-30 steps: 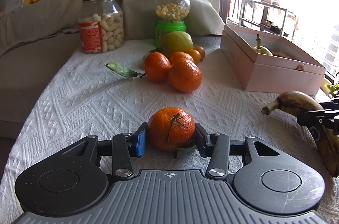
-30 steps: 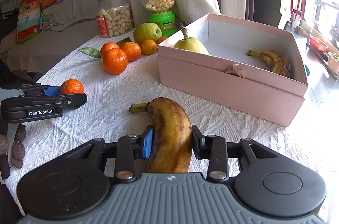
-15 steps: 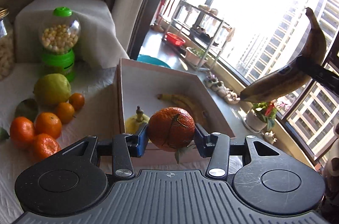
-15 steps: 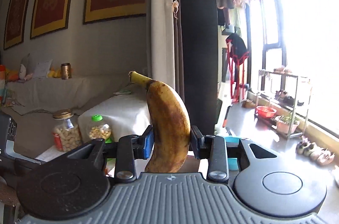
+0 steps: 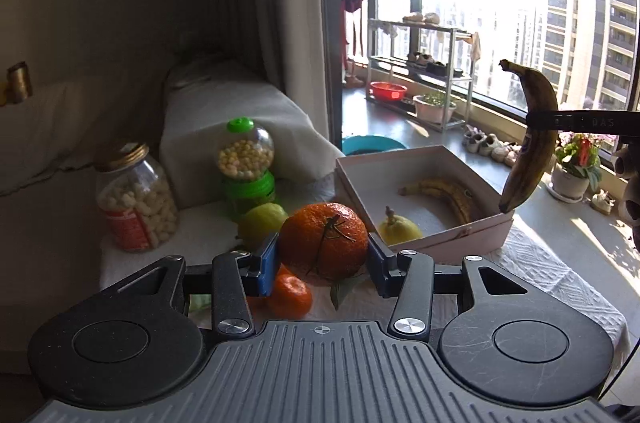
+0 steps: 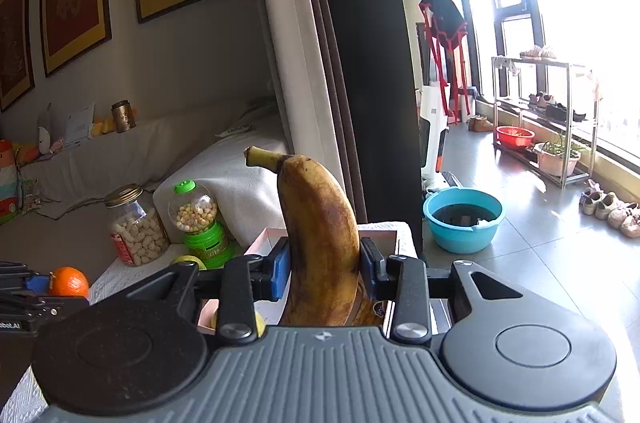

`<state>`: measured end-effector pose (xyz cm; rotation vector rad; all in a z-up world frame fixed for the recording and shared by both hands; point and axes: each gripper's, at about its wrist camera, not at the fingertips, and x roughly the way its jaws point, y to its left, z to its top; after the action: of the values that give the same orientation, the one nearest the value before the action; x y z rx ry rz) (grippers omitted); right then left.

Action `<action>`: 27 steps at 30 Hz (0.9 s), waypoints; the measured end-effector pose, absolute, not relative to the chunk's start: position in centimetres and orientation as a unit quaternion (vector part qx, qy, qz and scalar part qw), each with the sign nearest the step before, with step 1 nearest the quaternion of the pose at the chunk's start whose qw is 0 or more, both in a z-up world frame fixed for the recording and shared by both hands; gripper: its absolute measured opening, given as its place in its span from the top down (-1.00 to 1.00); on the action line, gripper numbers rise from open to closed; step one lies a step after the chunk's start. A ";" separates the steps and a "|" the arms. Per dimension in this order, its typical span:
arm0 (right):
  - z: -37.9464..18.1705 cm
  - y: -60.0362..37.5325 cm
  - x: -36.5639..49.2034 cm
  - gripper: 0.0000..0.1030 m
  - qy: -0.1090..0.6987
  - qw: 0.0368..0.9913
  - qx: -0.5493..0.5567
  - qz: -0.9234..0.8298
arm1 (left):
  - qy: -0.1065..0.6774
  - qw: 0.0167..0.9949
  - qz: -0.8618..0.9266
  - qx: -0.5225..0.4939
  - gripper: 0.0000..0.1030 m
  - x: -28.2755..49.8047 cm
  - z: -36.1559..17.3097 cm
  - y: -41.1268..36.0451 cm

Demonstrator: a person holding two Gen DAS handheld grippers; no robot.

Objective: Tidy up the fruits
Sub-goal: 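Carry the banana toward the pink box with the right gripper while the left holds the mandarin, then carry the banana over the pink box with the right gripper while the left carries the mandarin there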

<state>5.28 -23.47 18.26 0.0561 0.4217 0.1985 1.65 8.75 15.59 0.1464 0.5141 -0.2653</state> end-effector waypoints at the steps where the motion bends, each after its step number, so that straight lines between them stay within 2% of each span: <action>1: 18.9 -23.1 5.1 0.32 0.201 0.975 0.024 0.095 | 0.243 0.959 -0.117 0.083 0.01 0.8 16.8 9.7; 6: 21.0 -20.1 5.3 0.32 0.183 0.980 -0.018 0.073 | 0.189 0.976 -0.088 0.069 0.02 -3.1 21.7 14.0; 9: 21.6 -17.9 5.3 0.32 0.185 0.979 -0.042 0.078 | 0.171 0.980 -0.069 0.074 0.01 -4.9 22.8 15.4; 12: 21.8 -17.0 5.5 0.32 0.202 0.973 -0.029 0.105 | 0.164 0.980 -0.041 0.108 0.01 -6.6 22.4 16.0; 27: 19.7 -15.7 6.4 0.32 0.256 0.962 -0.033 0.090 | 0.222 0.973 -0.042 0.054 0.01 -9.1 16.4 21.1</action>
<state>6.44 -15.67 19.71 -0.0677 0.5193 0.1827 -9.06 21.10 16.43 0.1091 0.4488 -0.0854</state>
